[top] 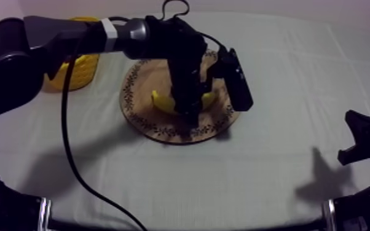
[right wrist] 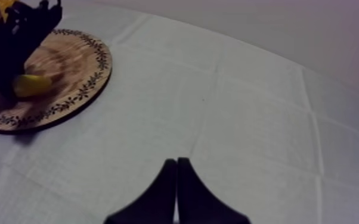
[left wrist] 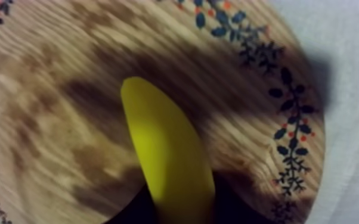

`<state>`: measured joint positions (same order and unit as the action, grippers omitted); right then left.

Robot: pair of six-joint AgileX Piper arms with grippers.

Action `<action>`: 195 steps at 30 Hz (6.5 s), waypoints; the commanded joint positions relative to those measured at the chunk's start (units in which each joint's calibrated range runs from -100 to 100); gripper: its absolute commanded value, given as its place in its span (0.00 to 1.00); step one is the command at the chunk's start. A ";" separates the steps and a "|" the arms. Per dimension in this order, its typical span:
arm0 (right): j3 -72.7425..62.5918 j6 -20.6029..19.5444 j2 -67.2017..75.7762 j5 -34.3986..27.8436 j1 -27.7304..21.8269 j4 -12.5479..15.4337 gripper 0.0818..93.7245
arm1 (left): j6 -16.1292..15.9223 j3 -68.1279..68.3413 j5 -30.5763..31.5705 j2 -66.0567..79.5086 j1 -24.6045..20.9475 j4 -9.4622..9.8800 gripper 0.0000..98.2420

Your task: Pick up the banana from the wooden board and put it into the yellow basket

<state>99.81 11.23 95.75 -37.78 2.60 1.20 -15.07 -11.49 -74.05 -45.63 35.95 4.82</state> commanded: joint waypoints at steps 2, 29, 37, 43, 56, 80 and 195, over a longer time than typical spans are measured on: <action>-0.03 -0.02 0.00 0.04 0.00 -0.01 0.00 | 0.24 1.42 -0.27 2.62 -0.24 -0.15 0.21; -0.03 -0.02 0.00 0.04 0.00 -0.01 0.00 | 13.08 16.01 -15.15 48.29 -13.26 0.25 0.26; -0.03 -0.02 0.00 0.04 0.00 -0.01 0.00 | 18.23 6.13 -14.20 43.94 -20.33 0.68 0.27; -0.03 -0.01 0.00 0.04 0.00 -0.01 0.00 | 20.17 -1.85 -10.22 36.87 -24.34 2.06 0.27; -0.03 -0.02 0.00 0.04 0.00 -0.01 0.00 | 22.83 -10.06 -6.55 20.46 -29.44 4.74 0.27; -0.03 -0.02 0.00 0.04 0.00 -0.01 0.00 | 23.65 -1.41 -2.05 9.30 -31.67 6.76 0.30; -0.03 0.02 0.00 0.04 0.00 -0.01 0.00 | 17.07 108.68 33.00 145.63 -33.24 0.43 0.00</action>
<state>99.81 11.20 95.75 -37.74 2.60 1.20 1.95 97.18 -41.12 100.00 2.68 5.29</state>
